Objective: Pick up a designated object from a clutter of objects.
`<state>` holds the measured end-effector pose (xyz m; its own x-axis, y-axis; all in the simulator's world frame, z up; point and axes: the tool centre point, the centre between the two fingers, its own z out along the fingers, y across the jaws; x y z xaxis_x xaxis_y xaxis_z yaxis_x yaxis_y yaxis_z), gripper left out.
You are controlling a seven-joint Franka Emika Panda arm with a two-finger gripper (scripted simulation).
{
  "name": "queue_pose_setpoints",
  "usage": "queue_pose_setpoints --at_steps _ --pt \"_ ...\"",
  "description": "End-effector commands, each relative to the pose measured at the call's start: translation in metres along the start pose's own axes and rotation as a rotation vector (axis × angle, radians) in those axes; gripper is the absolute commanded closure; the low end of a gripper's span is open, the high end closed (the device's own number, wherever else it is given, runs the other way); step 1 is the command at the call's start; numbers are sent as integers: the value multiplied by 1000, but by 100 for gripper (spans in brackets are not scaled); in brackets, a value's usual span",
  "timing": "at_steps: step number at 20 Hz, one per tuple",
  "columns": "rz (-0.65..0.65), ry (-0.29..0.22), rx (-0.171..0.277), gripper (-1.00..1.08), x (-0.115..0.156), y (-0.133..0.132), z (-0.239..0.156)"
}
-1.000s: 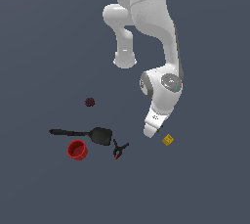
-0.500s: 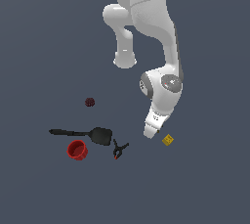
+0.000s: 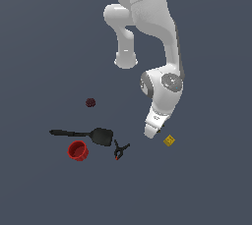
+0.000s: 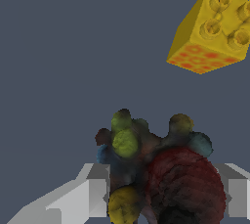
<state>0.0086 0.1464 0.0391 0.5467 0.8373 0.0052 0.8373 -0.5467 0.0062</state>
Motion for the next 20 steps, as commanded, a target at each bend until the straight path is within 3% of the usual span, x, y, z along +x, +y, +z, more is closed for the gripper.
queue_pose_setpoints --at_steps 1,10,20 --pt "1 1 -2 108 -4 2 -6" --pt "0 0 -1 108 -38 13 -49" --pt "-1 -1 2 108 -102 35 -134"
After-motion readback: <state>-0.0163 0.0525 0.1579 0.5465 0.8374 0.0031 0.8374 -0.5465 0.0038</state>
